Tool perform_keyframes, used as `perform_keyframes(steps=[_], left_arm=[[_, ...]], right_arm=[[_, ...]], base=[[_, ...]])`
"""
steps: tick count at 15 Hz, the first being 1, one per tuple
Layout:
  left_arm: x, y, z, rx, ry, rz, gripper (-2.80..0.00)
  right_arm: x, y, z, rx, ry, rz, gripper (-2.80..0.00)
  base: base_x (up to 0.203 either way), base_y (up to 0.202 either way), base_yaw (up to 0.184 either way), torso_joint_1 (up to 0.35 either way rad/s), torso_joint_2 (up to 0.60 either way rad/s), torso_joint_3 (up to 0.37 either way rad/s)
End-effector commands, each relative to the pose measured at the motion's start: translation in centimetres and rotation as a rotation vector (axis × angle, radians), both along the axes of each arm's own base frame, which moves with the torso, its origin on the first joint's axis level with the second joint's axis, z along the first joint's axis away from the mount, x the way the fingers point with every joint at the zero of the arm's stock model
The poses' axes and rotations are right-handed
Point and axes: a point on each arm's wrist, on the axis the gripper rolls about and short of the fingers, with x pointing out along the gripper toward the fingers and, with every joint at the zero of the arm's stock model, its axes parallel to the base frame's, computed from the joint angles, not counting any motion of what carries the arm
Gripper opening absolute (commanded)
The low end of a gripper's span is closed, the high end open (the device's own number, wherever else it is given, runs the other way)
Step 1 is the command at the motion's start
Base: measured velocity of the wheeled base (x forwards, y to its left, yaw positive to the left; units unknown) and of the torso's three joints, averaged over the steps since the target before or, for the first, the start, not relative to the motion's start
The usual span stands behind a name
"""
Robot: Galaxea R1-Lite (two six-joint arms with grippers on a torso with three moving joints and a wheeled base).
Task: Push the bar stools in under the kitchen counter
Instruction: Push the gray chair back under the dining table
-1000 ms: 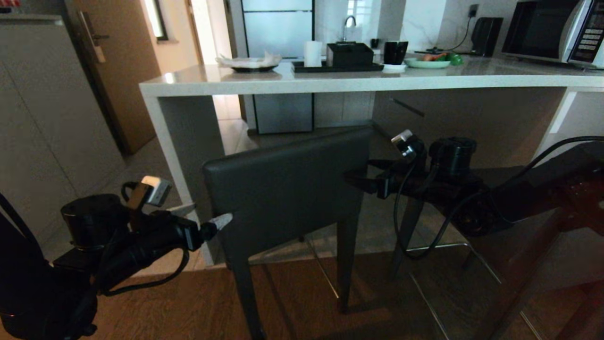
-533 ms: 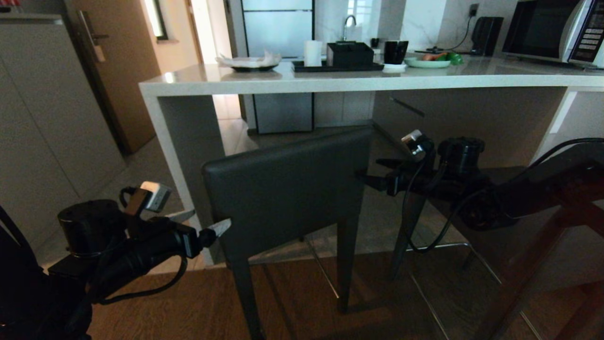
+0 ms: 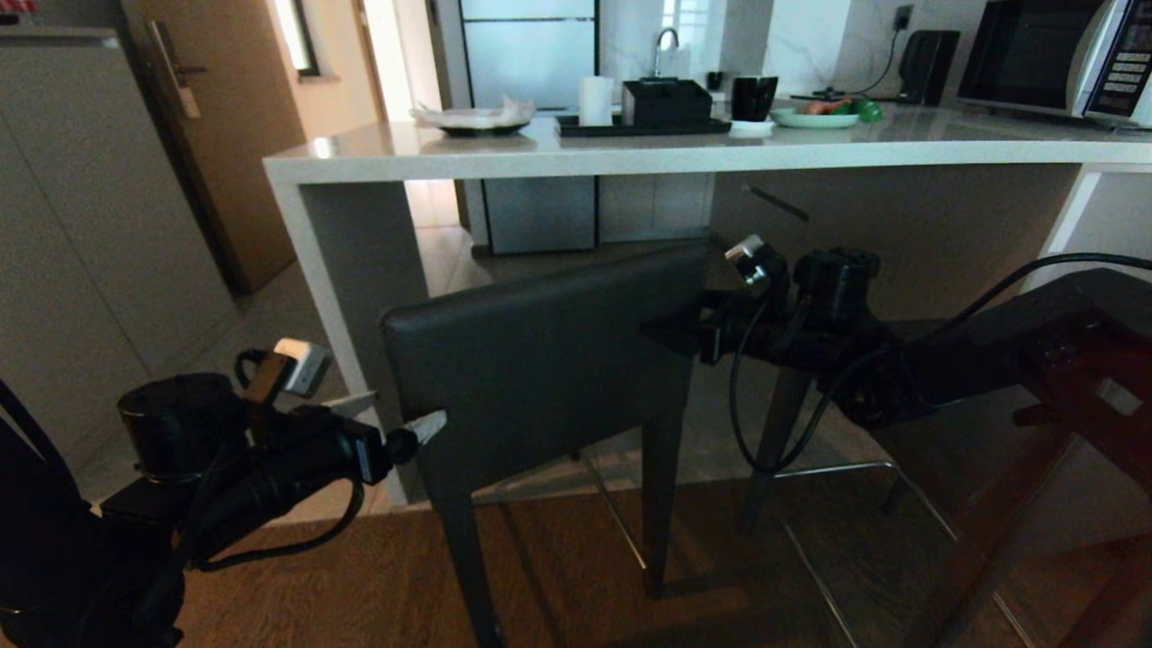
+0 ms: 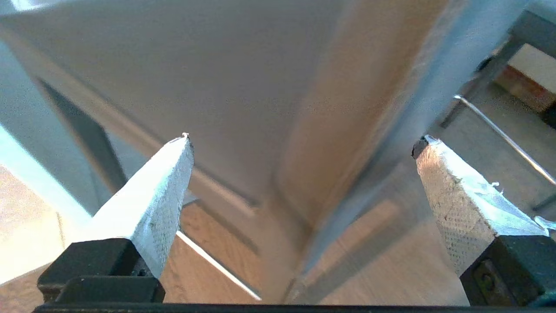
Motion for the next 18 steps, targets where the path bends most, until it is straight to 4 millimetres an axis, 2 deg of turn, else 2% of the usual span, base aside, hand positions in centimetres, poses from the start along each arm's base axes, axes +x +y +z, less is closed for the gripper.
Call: perform_keyframes(steps=[1, 6, 8, 13, 18], left_arm=[[0.1, 0.0, 0.1, -0.01, -0.003, 0.001, 0.0], [1.7, 0.9, -0.1, -0.022, -0.013, 0.04, 0.0], [1.7, 0.9, -0.3, -0.021, -0.003, 0.038, 0.0], [2.2, 1.0, -0.3, -0.022, -0.009, 0.044, 0.0], [2.0, 1.2, 0.1, -0.023, -0.022, 0.049, 0.0]], right_arm=[[-1.6, 1.0, 0.1, -0.009, 0.01, 0.045, 0.0], [-7.7, 1.9, -1.9, -0.043, 0.04, 0.149, 0.0], [-9.5, 2.3, -1.5, -0.031, -0.001, 0.181, 0.0], [-9.7, 2.9, -1.1, -0.024, -0.013, 0.191, 0.0], [-7.9, 1.3, -1.0, -0.026, -0.008, 0.105, 0.0]], base=[[0.0, 0.0, 0.0, 0.0, 0.0, 0.0], [0.0, 0.0, 0.0, 0.0, 0.0, 0.0], [0.0, 0.0, 0.0, 0.0, 0.0, 0.0], [0.0, 0.0, 0.0, 0.0, 0.0, 0.0], [0.0, 0.0, 0.0, 0.0, 0.0, 0.0]])
